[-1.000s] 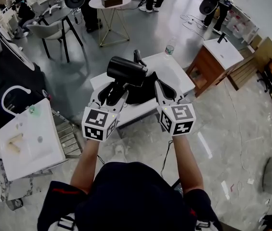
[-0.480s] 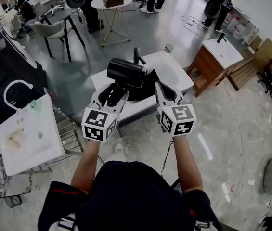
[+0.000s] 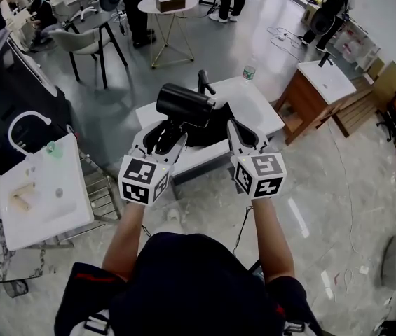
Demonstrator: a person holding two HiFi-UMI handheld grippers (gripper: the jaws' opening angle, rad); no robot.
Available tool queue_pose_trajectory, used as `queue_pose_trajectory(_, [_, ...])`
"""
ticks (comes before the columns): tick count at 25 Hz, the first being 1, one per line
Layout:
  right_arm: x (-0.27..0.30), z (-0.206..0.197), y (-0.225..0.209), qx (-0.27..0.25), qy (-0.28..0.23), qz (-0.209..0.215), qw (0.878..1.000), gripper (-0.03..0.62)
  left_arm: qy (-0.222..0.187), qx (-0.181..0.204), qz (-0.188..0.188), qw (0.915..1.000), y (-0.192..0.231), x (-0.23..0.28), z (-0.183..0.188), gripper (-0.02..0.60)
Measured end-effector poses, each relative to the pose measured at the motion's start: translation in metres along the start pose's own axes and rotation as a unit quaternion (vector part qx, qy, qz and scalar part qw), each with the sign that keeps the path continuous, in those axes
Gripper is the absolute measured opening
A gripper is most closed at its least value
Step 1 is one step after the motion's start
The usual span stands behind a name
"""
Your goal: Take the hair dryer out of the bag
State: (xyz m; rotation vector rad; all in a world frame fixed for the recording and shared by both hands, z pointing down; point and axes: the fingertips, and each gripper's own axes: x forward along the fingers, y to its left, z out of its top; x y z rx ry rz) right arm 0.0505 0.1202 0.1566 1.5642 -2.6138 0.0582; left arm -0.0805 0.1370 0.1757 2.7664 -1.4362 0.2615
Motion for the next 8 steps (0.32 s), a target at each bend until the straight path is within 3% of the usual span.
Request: queue_pose_trajectory(8, [0.0007, 0.0004, 0.0012, 0.001, -0.001, 0.001, 1.0, 0.034, -0.004, 0.001, -0.006, 1.0, -0.0025, 0.0, 0.0031, 0.227])
